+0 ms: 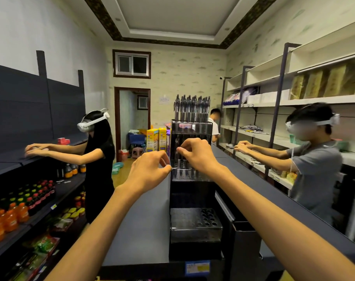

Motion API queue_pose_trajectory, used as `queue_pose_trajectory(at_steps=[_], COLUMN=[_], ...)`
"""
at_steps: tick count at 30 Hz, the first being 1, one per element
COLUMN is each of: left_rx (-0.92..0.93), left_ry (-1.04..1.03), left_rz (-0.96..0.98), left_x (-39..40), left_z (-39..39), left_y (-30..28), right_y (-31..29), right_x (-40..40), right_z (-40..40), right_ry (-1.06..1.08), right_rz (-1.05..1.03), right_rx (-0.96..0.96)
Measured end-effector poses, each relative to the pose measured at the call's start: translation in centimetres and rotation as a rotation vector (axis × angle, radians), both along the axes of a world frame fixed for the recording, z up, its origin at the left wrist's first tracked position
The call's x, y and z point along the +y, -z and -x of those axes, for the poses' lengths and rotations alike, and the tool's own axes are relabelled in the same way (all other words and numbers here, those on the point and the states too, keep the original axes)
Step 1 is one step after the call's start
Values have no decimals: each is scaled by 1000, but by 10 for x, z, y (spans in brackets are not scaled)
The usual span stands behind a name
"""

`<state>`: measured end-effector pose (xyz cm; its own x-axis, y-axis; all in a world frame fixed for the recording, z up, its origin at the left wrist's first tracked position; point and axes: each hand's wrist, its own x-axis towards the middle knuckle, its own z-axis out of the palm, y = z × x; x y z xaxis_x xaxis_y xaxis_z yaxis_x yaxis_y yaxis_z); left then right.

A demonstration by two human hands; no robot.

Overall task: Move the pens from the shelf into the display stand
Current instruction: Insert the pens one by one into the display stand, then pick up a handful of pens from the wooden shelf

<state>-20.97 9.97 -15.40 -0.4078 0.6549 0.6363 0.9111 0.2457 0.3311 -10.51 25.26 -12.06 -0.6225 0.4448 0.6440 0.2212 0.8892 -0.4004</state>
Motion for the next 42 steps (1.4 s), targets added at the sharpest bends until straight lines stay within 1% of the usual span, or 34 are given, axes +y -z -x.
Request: queue_pose_trajectory(at_steps=[5, 9, 14, 18, 25, 32, 37, 42], left_rx=[47, 54, 56, 47, 57, 64, 44, 15], left_ry=[93, 199, 306, 401, 544, 673, 762, 877], left_rz=[-53, -70, -42, -6, 5, 16, 11, 51], left_x=[17, 36, 69, 99, 150, 199, 230, 255], left_z=[-27, -57, -103, -156, -281, -439, -546, -633], left_y=[-10, -13, -14, -9, 0, 3, 5, 10], right_y=[2, 2, 6, 14, 29, 36, 41, 50], right_x=[-3, -1, 10, 24, 51, 74, 75, 75], right_z=[-38, -81, -154, -225, -367, -536, -650, -741], right_ry=[48, 126, 271, 407, 575, 723, 838, 951], right_rz=[-75, -77, -88, -71, -15, 36, 65, 85], right_rx=[-14, -36, -50, -85, -122, -151, -166, -175])
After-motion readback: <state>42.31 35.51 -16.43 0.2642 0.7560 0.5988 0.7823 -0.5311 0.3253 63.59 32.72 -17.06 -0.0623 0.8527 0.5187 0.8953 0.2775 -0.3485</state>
